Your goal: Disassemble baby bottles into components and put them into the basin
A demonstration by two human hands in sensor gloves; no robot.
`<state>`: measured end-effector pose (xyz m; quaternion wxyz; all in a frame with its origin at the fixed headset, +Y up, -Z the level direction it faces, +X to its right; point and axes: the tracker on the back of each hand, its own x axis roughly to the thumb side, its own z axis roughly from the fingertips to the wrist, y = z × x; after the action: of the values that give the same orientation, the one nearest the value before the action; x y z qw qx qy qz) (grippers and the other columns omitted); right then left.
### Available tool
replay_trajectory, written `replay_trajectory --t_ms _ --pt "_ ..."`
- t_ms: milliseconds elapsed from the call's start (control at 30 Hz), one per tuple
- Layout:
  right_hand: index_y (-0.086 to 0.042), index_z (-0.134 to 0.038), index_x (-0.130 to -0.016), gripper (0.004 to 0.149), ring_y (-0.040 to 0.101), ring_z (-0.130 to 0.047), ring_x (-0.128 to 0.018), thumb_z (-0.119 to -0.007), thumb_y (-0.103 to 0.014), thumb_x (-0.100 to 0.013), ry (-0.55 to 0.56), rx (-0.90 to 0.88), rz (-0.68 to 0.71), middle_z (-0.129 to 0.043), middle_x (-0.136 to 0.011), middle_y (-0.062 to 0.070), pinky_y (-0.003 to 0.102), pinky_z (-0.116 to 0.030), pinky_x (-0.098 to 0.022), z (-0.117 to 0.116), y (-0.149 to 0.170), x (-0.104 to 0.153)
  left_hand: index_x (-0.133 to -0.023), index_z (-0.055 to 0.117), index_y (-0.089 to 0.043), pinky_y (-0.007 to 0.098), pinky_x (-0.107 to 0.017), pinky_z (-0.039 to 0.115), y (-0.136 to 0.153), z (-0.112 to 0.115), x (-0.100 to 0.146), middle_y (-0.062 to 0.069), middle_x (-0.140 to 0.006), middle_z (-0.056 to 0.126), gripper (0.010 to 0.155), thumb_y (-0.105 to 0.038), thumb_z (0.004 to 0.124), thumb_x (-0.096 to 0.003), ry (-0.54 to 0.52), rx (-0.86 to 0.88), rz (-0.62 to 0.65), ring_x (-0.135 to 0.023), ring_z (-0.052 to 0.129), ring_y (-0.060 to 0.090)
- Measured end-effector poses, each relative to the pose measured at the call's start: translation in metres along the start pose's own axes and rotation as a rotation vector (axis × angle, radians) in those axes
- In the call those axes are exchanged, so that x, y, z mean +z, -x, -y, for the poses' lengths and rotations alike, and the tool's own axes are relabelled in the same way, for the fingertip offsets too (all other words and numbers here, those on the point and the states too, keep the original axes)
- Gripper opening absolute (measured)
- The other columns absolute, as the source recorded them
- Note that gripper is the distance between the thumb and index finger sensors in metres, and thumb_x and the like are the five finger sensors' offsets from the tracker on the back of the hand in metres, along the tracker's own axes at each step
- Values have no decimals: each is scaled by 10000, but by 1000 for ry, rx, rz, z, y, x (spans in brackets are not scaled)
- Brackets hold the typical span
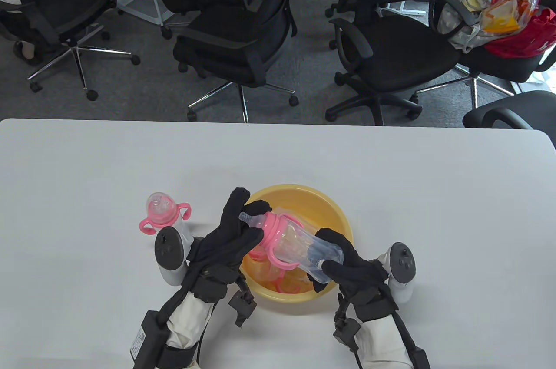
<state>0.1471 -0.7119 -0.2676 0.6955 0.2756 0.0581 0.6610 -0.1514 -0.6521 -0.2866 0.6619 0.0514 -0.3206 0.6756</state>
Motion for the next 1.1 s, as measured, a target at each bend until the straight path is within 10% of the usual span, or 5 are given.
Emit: replay_trajectory --t_ms 300,433,800,933,1100 --pt "-15 -303 -1108 914 461 -787 -648 -754 -569 -539 47 104 42 -542 -991 322 382 -865 -442 -8 -9 1 -1171 353 5 547 -614 800 -2 -6 2 253 -1076 709 781 -360 755 -609 -31 -7 13 -889 812 498" --pt "-58 -284 -1110 903 473 -746 -692 -775 -547 -531 99 443 72 -495 -1017 299 391 -850 -478 -11 -30 5 -1165 387 40 522 -567 832 5 -6 4 296 -1028 728 745 -405 664 -636 -50 -152 -24 -808 864 481" --pt "-65 -318 -1121 876 481 -742 -698 -776 -543 -546 74 193 82 -510 -1026 297 413 -841 -491 -14 -20 2 -1004 748 12 439 -328 870 2 -24 10 193 -732 935 633 -492 666 -630 -236 -97 -92 -493 989 342" --pt "-63 -319 -1120 876 480 -745 -696 -772 -546 -547 72 200 78 -511 -1026 296 408 -843 -493 -15 -19 2 -1186 482 -76 588 -648 725 2 -22 6 222 -1100 709 713 -494 660 -636 -42 78 -38 -926 799 466" --pt "-63 -319 -1122 873 470 -749 -696 -761 -556 -553 92 133 82 -516 -1027 292 399 -845 -491 -9 -16 4 -1182 548 -120 603 -681 706 3 -24 1 229 -1154 676 614 -361 713 -642 82 202 -11 -990 746 504"
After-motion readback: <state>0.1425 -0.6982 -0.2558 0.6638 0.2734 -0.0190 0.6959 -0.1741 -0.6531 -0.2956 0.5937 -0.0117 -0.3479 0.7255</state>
